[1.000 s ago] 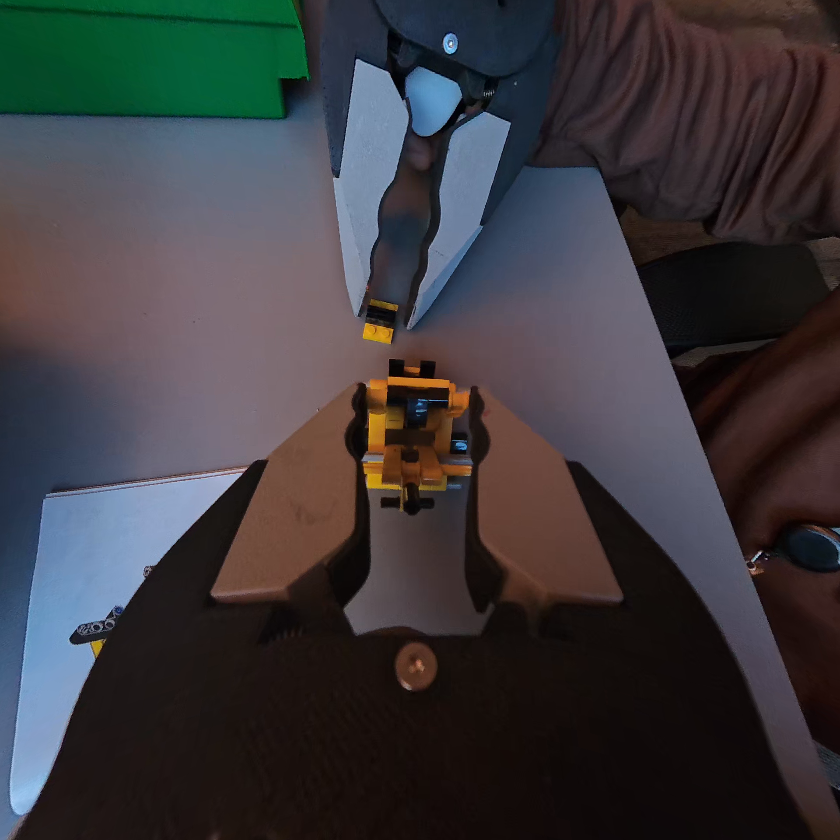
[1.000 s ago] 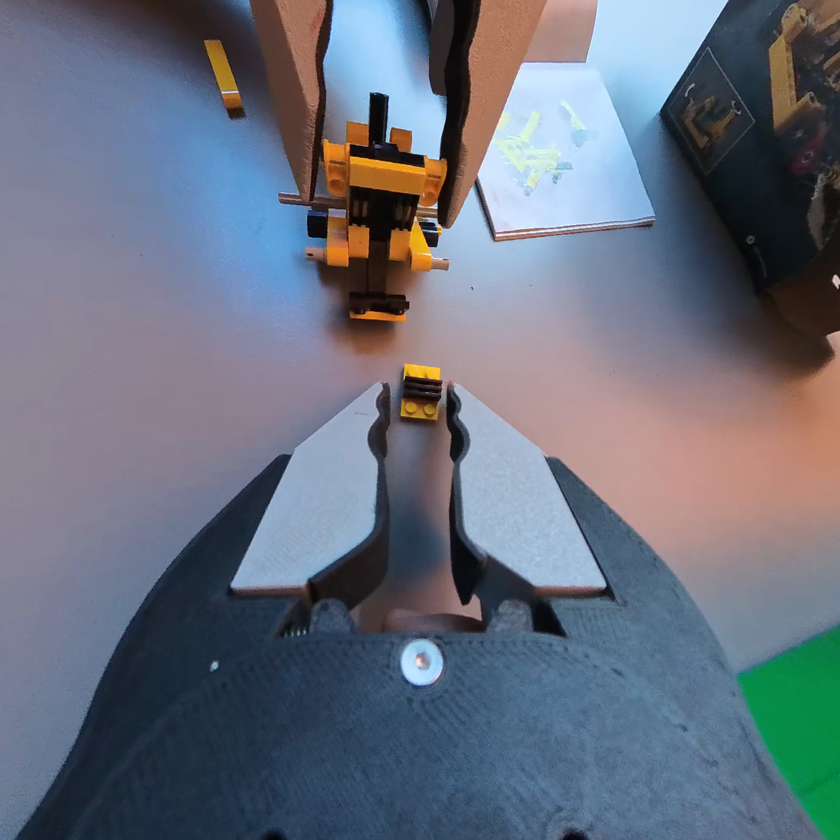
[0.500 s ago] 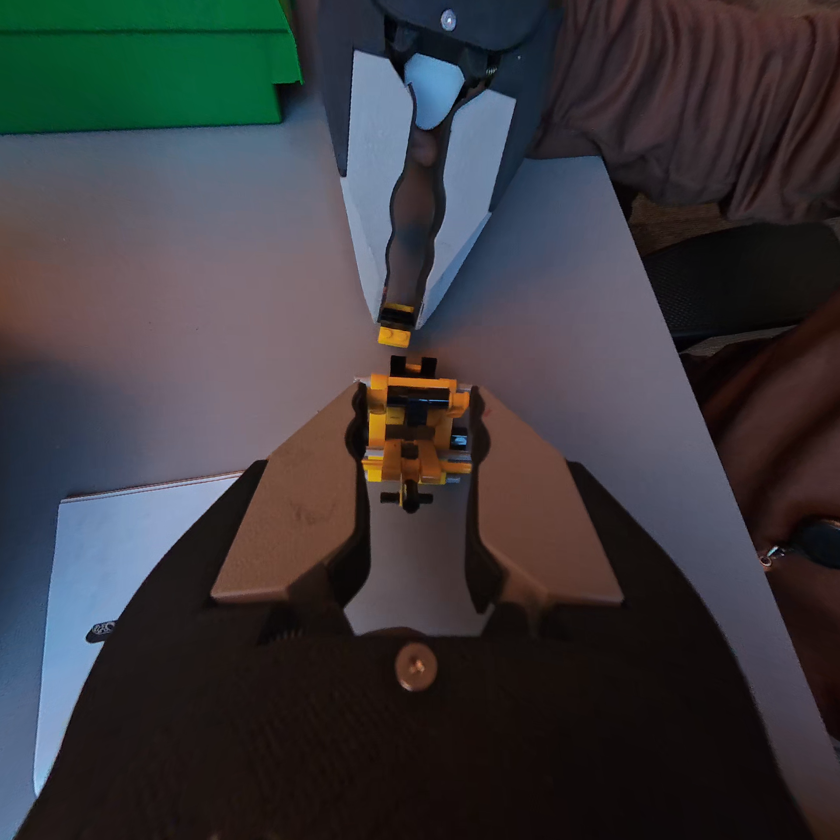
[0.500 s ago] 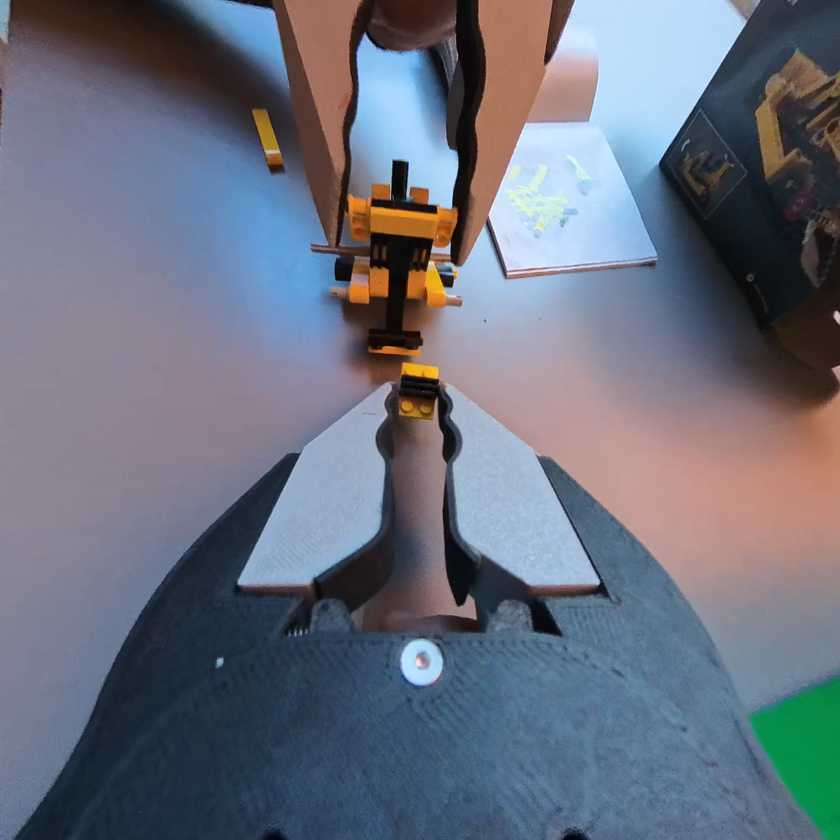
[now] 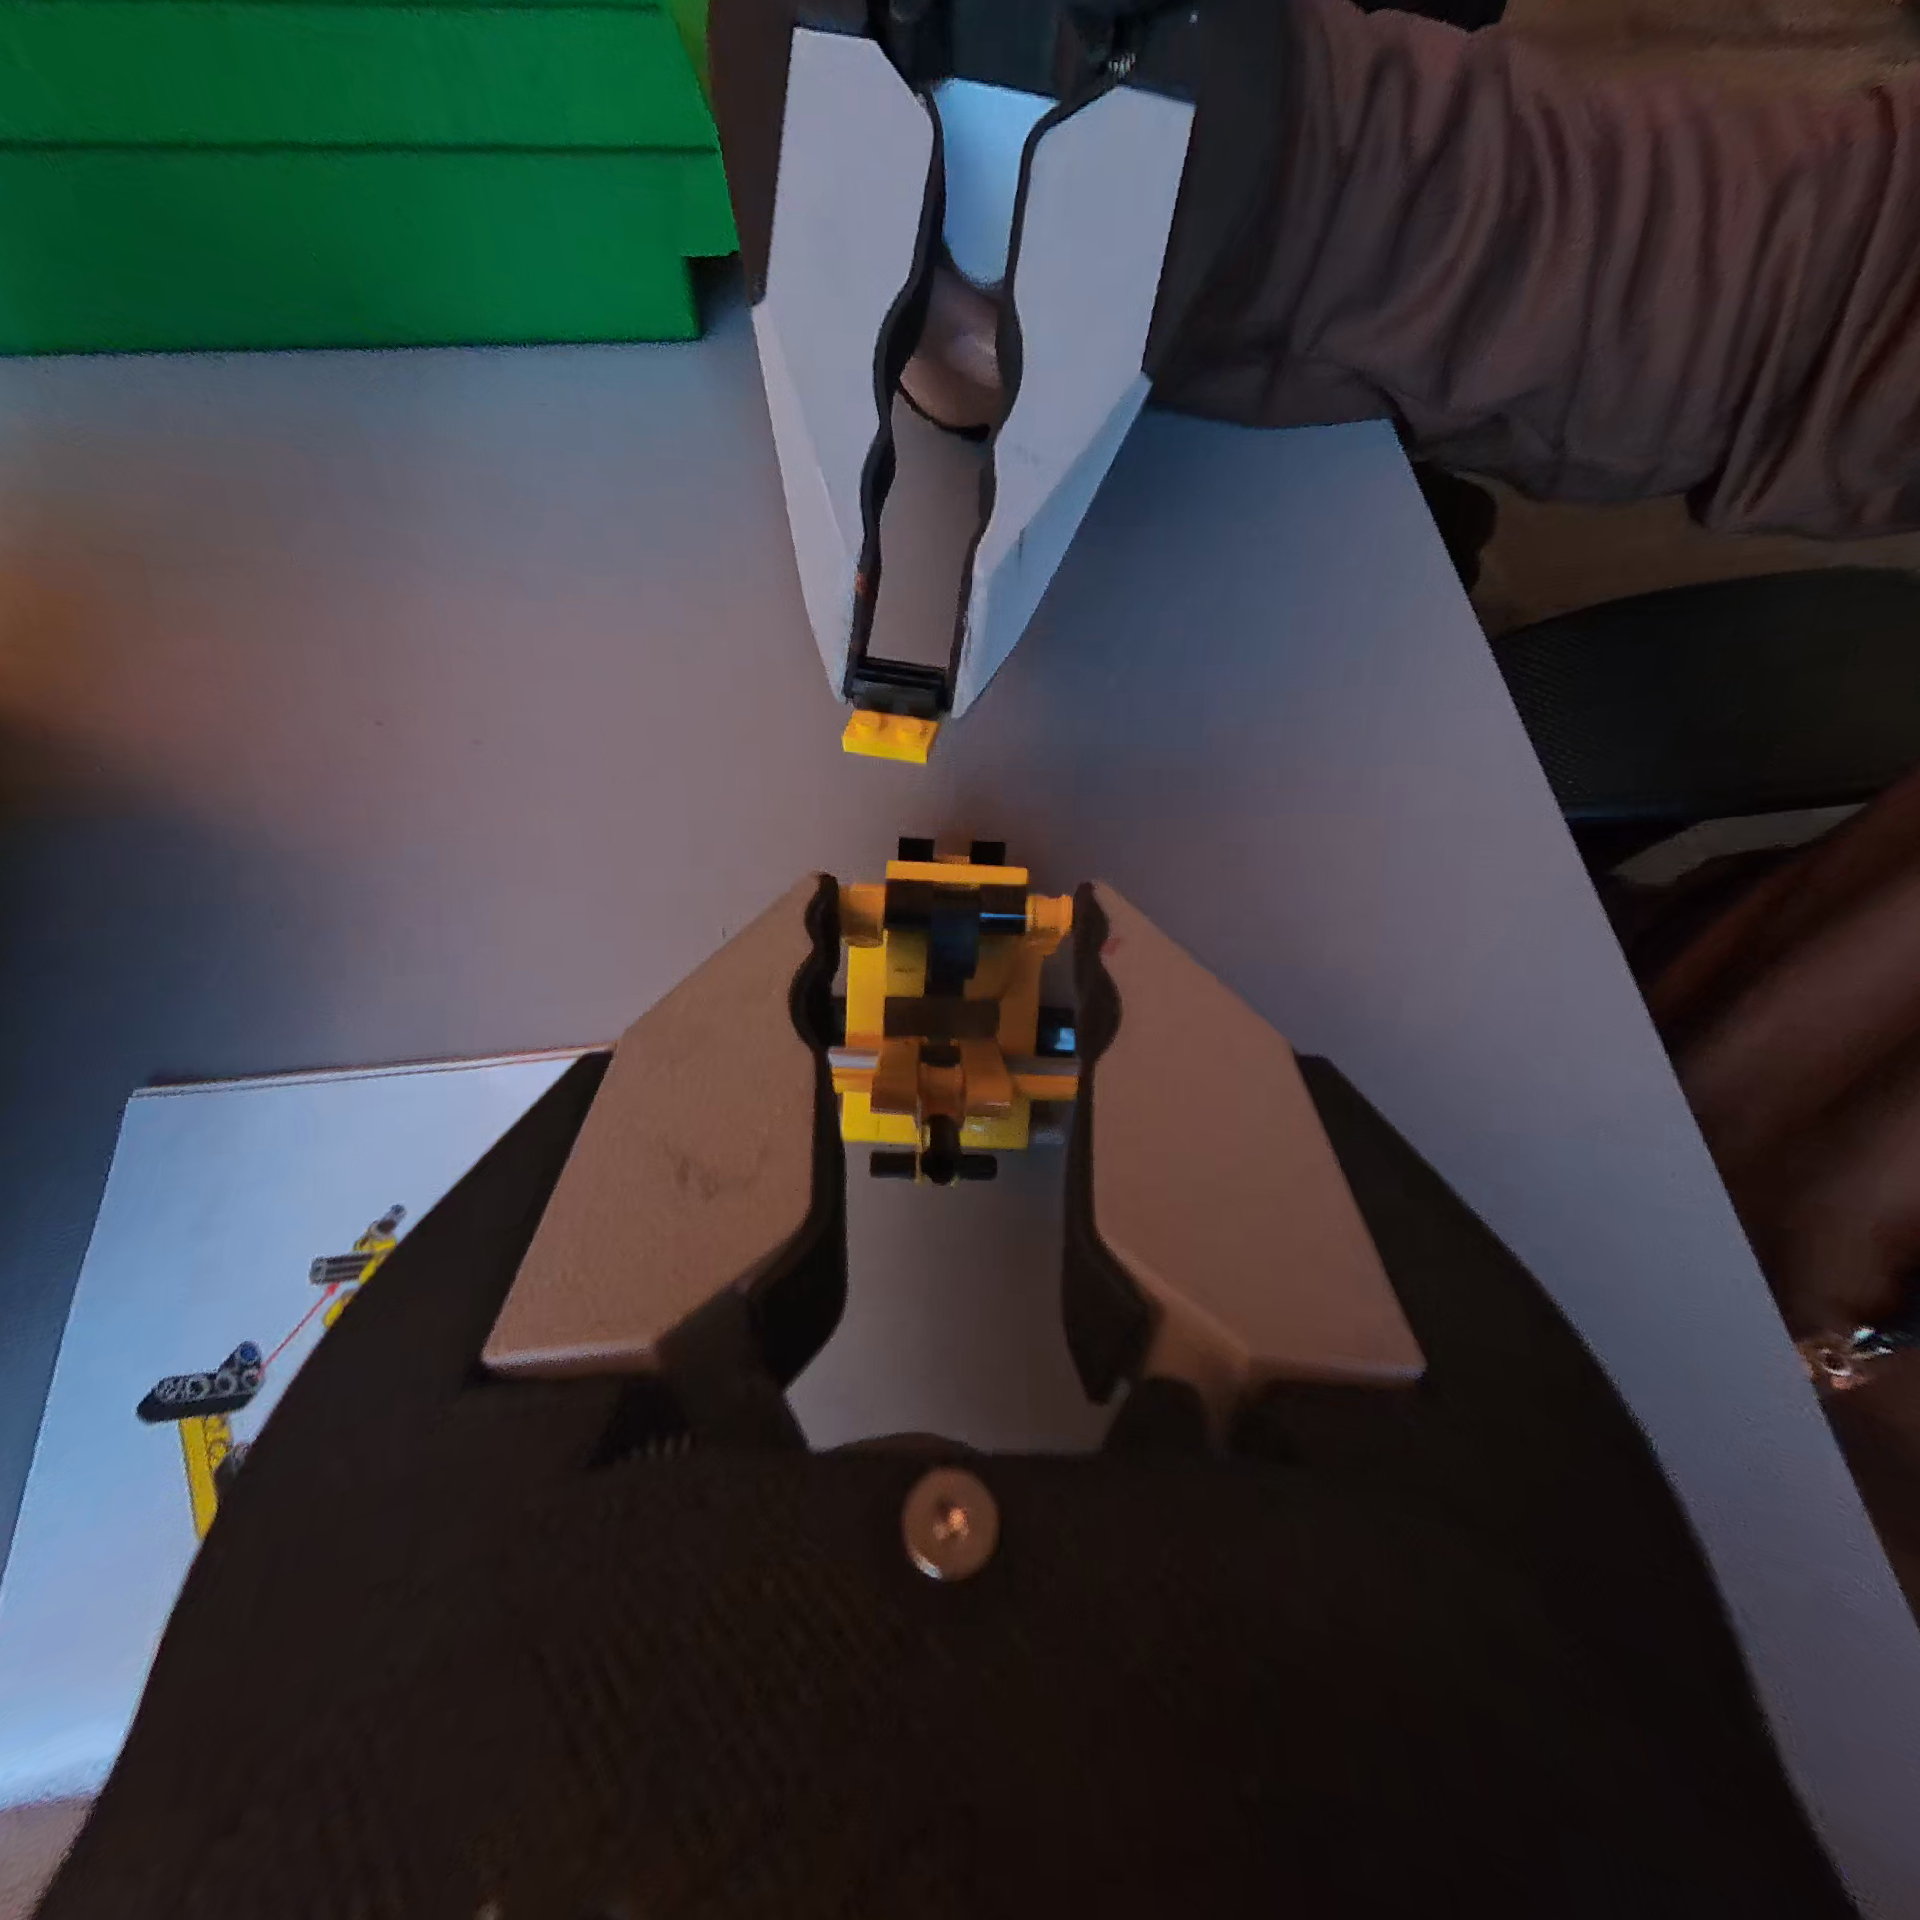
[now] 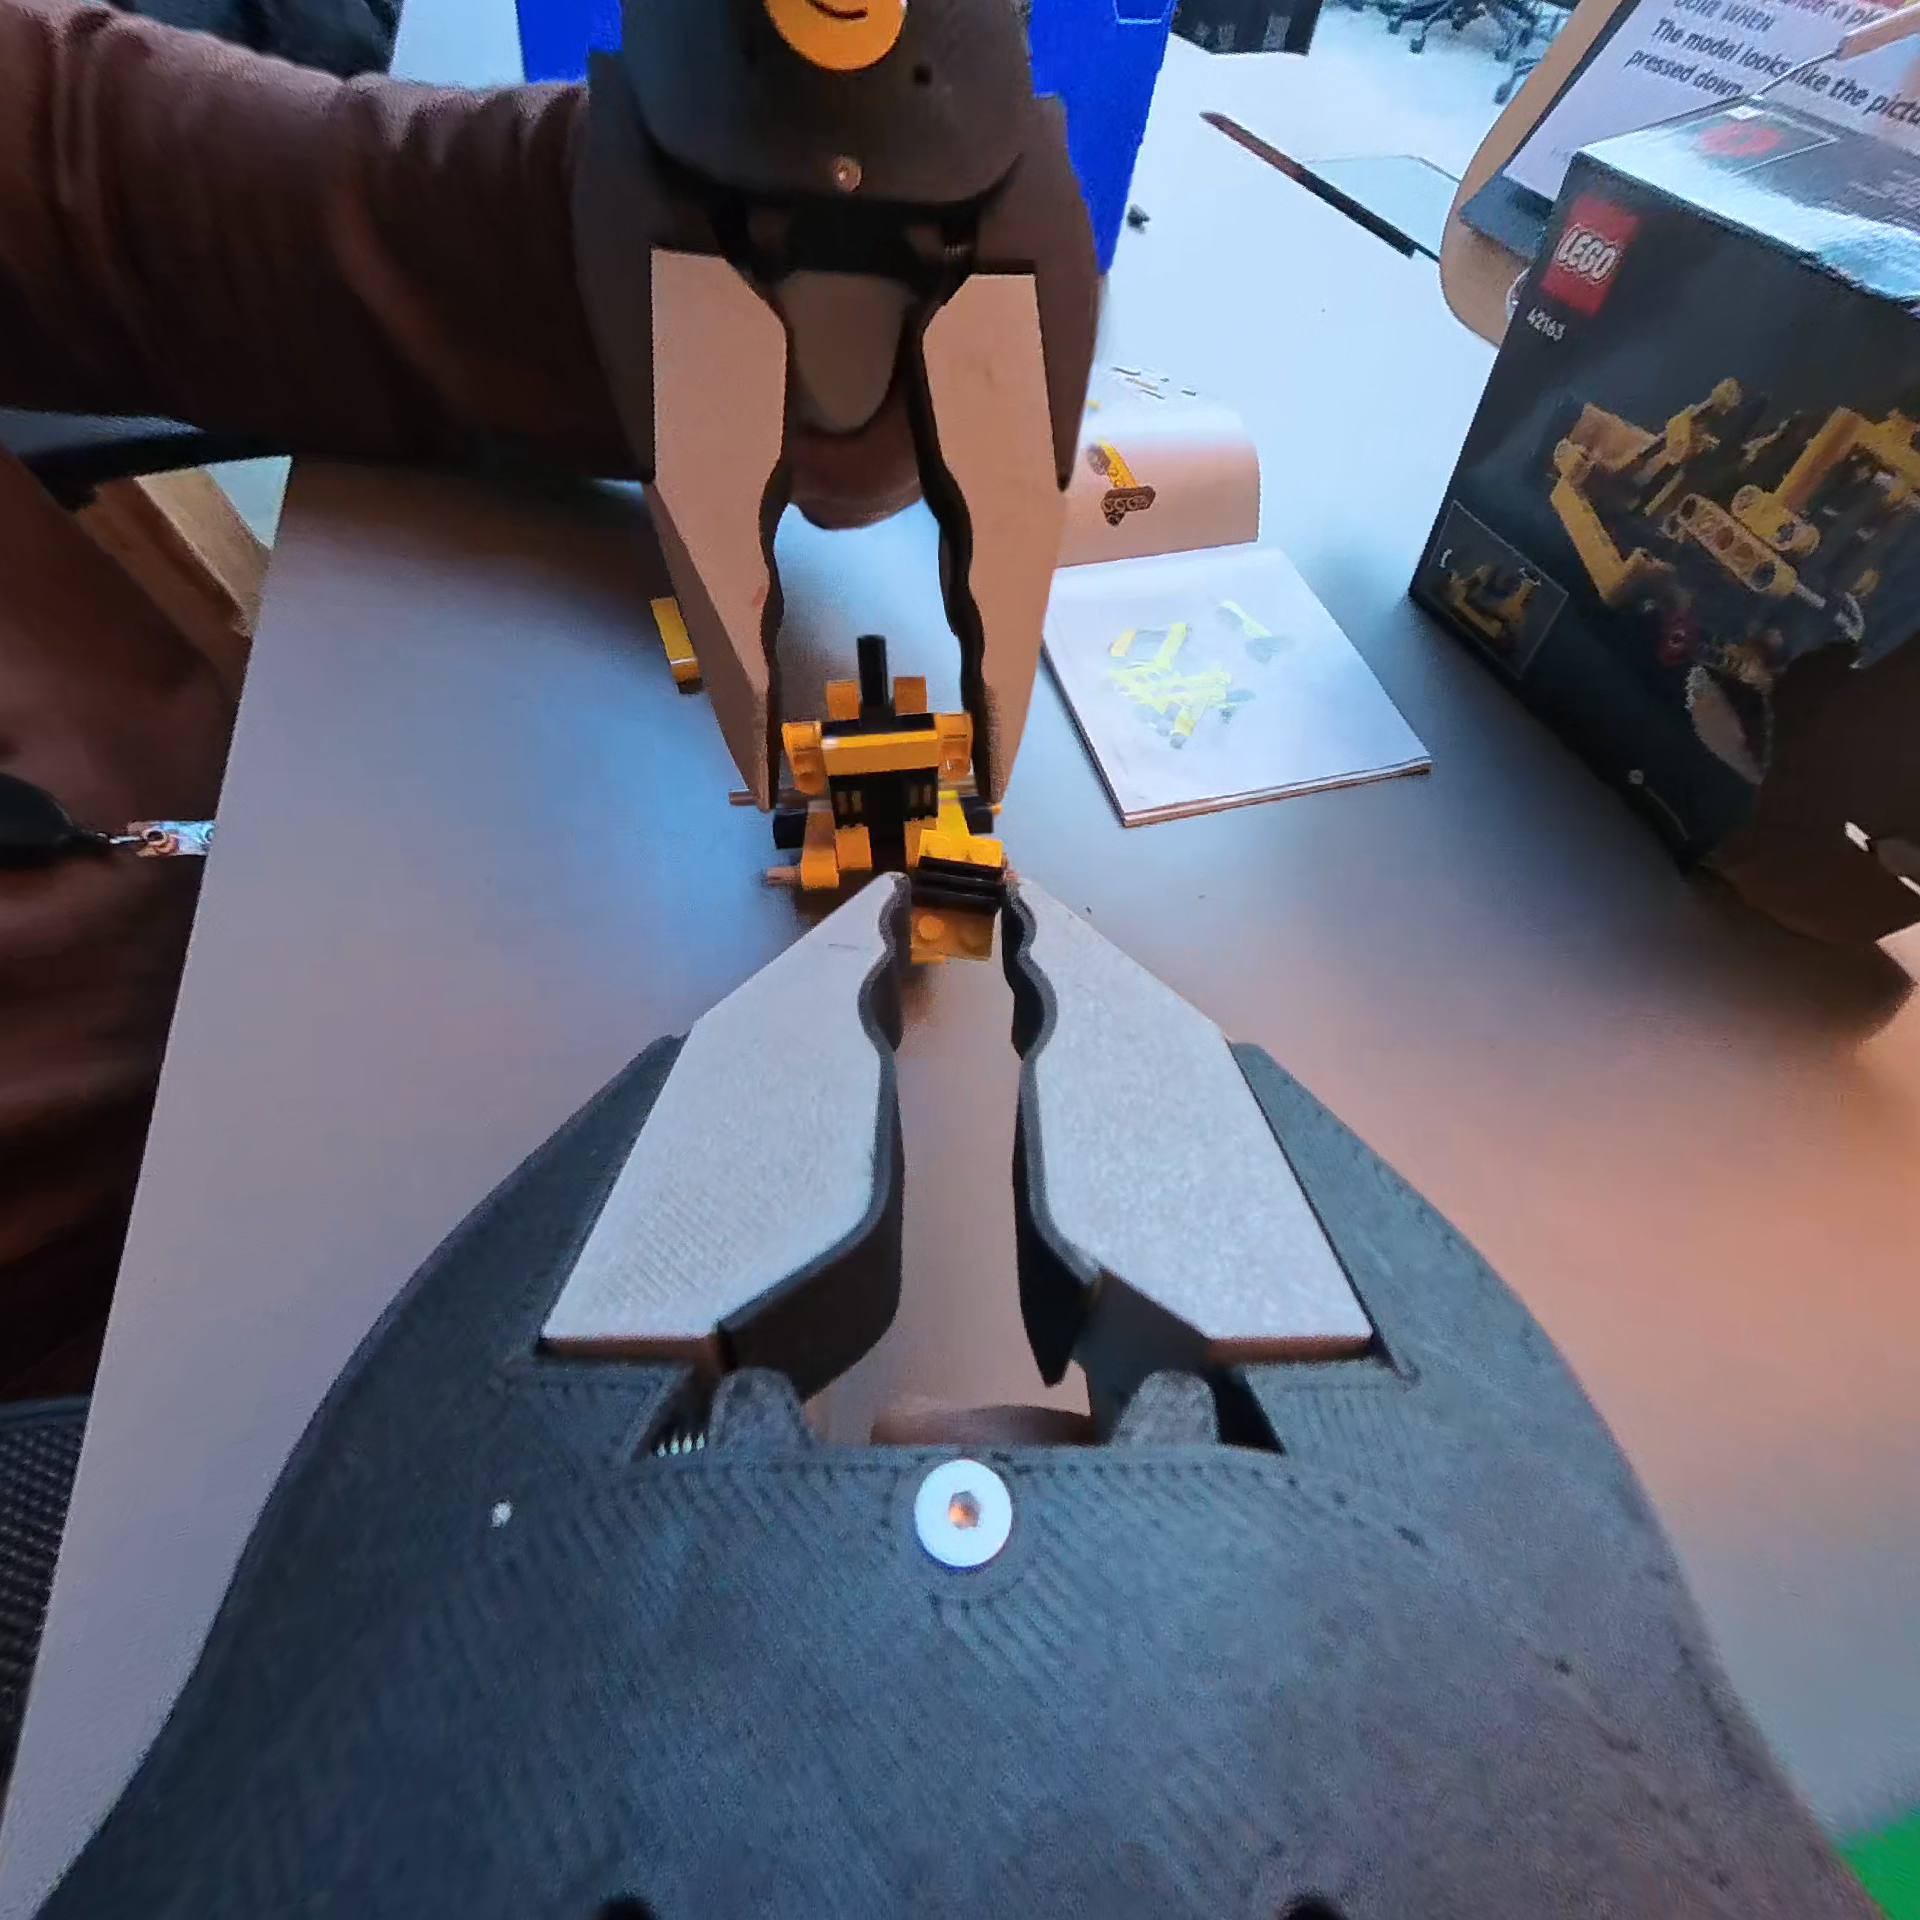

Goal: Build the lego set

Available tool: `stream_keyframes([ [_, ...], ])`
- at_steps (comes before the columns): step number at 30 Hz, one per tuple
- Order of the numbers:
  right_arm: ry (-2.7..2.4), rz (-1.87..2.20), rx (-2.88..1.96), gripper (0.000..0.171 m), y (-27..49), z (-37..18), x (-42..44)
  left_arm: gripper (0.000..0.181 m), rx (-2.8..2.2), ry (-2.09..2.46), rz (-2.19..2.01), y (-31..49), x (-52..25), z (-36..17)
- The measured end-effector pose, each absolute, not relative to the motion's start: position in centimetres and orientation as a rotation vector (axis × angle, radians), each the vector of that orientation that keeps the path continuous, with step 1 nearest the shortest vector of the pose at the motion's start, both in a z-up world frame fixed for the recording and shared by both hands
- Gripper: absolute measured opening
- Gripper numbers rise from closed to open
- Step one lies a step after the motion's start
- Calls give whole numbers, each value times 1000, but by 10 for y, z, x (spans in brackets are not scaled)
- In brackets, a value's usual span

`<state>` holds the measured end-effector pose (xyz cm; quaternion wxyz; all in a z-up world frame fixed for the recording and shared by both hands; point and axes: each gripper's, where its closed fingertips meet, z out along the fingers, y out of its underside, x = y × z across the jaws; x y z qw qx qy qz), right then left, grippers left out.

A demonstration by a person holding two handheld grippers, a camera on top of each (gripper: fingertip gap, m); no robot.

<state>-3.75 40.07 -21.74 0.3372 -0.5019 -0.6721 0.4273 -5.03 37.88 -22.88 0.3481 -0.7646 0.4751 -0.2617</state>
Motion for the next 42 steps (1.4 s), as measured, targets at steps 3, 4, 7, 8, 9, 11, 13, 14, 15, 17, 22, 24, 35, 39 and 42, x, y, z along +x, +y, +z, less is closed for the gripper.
stream_keyframes([
  [3, -1742, 1149, -1292, 13, 396, -213, -41, 42, -1924, 1219, -621, 379, -55, -230],
  [4, -1736, 1161, -1284, 13, 394, -211, -43, 41, -1897, 1212, -621, 378, -54, -228],
  [7, -1731, 1182, -1278, 13, 391, -208, -47, 42, -1840, 1175, -647, 375, -52, -220],
  [8, -1737, 1181, -1281, 13, 390, -210, -49, 42, -1830, 1158, -646, 376, -52, -218],
  [9, -1753, 1170, -1289, 13, 388, -213, -50, 42, -1828, 1144, -642, 377, -53, -217],
  [11, -1801, 1115, -1308, 13, 386, -223, -52, 42, -1826, 1125, -648, 376, -57, -216],
  [13, -1842, 1043, -1319, 13, 385, -232, -53, 42, -1814, 1099, -672, 373, -62, -216],
  [14, -1858, 1016, -1324, 13, 385, -236, -54, 42, -1807, 1087, -685, 371, -65, -216],
  [15, -1873, 991, -1332, 13, 385, -239, -55, 42, -1803, 1074, -695, 369, -68, -216],
  [17, -1892, 966, -1331, 13, 384, -242, -56, 42, -1804, 1052, -704, 367, -74, -217],
  [22, -1818, 1023, -1292, 13, 382, -226, -61, 42, -1824, 1040, -679, 361, -86, -222],
  [24, -1776, 1058, -1260, 13, 379, -215, -65, 43, -1843, 1046, -656, 361, -90, -225],
  [35, -1798, 1039, -1206, 13, 366, -210, -79, 60, -1917, 1034, -636, 356, -99, -222],
  [39, -1779, 1045, -1203, 13, 370, -206, -79, 62, -1927, 1003, -747, 357, -90, -214],
  [42, -1783, 1054, -1204, 13, 372, -204, -78, 52, -1954, 1037, -721, 357, -89, -222],
])
